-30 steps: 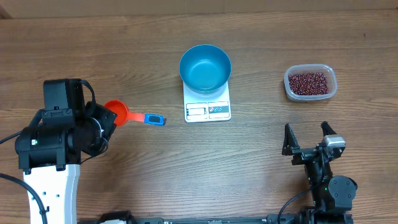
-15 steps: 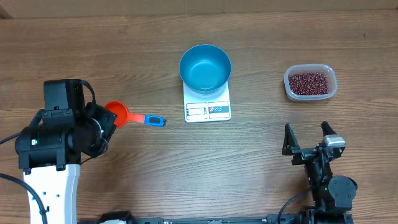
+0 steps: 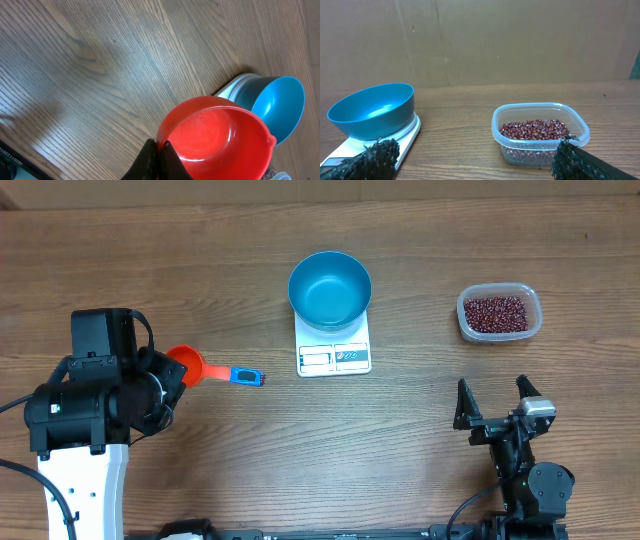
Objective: Scoop item into bowl and weigh 150g on scale
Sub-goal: 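Lift the red scoop with the left gripper and raise it, then swing the right gripper toward the scoop's blue handle near the left gripper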
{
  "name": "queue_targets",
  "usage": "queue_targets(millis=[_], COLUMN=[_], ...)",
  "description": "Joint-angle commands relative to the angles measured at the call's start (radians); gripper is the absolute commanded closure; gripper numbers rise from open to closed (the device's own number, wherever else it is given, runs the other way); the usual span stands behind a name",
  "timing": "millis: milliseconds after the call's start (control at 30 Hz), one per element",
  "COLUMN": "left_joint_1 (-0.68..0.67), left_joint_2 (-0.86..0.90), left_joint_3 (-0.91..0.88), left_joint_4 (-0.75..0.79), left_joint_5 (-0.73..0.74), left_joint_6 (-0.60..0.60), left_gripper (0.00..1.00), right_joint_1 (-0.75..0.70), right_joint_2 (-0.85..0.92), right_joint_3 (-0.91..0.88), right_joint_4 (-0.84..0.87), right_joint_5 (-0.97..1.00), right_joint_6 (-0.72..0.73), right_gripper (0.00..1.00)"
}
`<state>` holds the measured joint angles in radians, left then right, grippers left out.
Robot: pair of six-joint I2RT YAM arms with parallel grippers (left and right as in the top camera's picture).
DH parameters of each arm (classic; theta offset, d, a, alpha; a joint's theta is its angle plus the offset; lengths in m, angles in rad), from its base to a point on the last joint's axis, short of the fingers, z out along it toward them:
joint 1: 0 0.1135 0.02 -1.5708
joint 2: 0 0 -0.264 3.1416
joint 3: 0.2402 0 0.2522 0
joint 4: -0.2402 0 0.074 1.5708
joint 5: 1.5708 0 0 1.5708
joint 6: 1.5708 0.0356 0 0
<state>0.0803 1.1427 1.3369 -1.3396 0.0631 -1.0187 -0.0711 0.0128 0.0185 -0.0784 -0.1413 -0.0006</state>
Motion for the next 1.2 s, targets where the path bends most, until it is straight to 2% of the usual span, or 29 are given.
queue_targets(millis=[0, 1167], left_joint_1=[-0.002, -0.002], left_joint_2=[-0.011, -0.011], left_joint_3=[0.022, 0.022], left_joint_4=[-0.007, -0.025], left_joint_5=[-0.022, -0.021], left_joint_6=[-0.014, -0.014], left_gripper=[0.96, 0.96], right_joint_1=[0.004, 0.003], right_joint_2=[-0.011, -0.011], right_joint_3=[-0.011, -0.010], right_joint_4=[0.005, 0.004], right_joint_5=[0.010, 0.029], right_joint_6=[0.003, 0.003], right_gripper=[0.00, 0.00])
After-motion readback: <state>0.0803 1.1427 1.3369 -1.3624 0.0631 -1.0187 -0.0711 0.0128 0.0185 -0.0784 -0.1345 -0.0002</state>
